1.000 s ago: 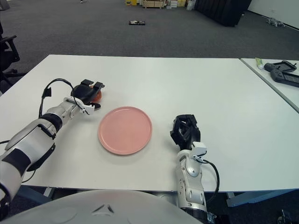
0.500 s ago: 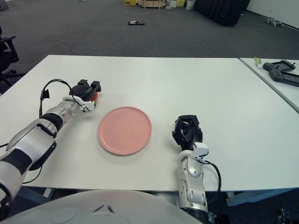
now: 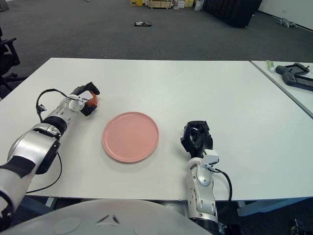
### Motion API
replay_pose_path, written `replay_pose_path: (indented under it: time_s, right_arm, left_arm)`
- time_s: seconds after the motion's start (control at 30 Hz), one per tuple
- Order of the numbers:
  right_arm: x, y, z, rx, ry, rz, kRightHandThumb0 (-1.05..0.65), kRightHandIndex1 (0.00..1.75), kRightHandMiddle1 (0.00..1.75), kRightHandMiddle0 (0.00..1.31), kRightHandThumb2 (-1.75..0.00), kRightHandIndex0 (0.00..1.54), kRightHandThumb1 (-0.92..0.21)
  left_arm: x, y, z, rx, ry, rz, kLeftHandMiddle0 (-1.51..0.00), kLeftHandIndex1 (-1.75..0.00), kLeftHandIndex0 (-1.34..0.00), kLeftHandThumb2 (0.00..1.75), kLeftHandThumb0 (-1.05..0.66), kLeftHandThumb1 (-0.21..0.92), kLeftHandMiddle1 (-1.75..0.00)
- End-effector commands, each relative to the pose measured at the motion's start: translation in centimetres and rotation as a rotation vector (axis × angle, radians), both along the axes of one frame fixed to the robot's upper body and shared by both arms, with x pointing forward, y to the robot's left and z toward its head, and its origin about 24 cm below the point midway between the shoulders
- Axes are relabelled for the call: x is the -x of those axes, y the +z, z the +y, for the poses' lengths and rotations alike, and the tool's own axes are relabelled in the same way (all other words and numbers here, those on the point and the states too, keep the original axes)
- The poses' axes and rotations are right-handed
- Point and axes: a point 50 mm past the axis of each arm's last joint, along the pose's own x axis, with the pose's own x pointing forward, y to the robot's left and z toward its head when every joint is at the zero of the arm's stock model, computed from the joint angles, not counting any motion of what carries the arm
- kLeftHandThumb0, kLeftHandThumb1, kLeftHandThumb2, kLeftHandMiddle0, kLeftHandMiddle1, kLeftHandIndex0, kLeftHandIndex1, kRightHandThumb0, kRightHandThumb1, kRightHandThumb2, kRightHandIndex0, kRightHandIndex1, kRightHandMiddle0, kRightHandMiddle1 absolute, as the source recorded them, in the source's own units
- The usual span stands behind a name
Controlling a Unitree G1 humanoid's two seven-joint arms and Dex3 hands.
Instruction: Put the apple into the plate.
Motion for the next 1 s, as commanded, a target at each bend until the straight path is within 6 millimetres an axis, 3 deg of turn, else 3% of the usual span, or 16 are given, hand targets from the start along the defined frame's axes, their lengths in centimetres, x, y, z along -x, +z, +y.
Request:
replay_pose_path:
  time_s: [0.0,0.97]
  right_arm:
    - [-0.3,0.4,0.2,-0.021,-0.013,-0.025,-0.38,1.36,1.75,0.34,-0.86,0.54,-0.68]
    - [-0.3,0.6,0.0,-0.022,-0.024,-0.036,-0.38,1.36,1.75,0.35,-0.89,0.53,-0.66]
  left_arm:
    - [1.3,-2.1,0.1,0.06,0.022,0.109,-0.87,-1.75,-0.61,1.6,0.0,0.03,-1.6]
    - [1.4,-1.8,1.8,0.353,0.199,0.08,-0.84,-1.75,-0.61,1.61,0.0,0.04,-1.64]
